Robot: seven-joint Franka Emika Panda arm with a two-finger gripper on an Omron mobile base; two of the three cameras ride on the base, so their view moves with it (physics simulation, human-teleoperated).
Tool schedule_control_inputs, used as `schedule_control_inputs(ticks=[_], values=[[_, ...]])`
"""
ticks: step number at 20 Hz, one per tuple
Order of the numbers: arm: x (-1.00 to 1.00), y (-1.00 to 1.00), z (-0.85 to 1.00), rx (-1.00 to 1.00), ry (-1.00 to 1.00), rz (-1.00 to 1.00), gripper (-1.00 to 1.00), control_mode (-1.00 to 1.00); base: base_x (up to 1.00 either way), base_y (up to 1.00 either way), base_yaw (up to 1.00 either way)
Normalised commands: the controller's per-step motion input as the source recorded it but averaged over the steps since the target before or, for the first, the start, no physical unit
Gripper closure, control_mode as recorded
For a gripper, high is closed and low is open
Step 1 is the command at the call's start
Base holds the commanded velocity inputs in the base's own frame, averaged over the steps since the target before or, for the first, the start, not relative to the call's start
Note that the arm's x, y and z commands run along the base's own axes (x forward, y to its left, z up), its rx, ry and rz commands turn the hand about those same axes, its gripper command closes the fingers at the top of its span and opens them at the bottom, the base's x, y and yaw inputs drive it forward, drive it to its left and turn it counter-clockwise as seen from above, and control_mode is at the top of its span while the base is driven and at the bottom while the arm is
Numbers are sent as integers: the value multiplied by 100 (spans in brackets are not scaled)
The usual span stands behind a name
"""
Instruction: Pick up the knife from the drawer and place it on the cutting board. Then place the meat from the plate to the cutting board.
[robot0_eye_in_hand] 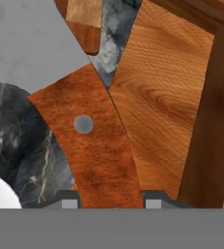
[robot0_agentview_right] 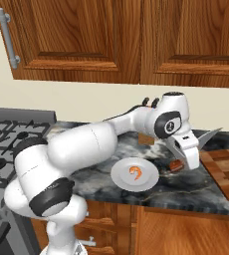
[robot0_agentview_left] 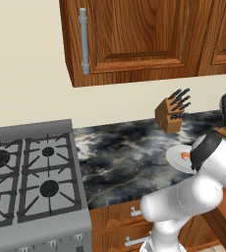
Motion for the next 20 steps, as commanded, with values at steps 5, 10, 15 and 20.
schedule_control_inputs(ticks=[5, 10, 15, 20], values=[[16, -6, -5, 0, 4, 0, 100, -100, 0, 0, 0], [35, -31, -4, 1, 14, 0, 100, -100, 0, 0, 0], [30, -25, 0, 0, 17, 0, 100, -100, 0, 0, 0], [7, -53, -3, 6, 5, 0, 100, -100, 0, 0, 0]])
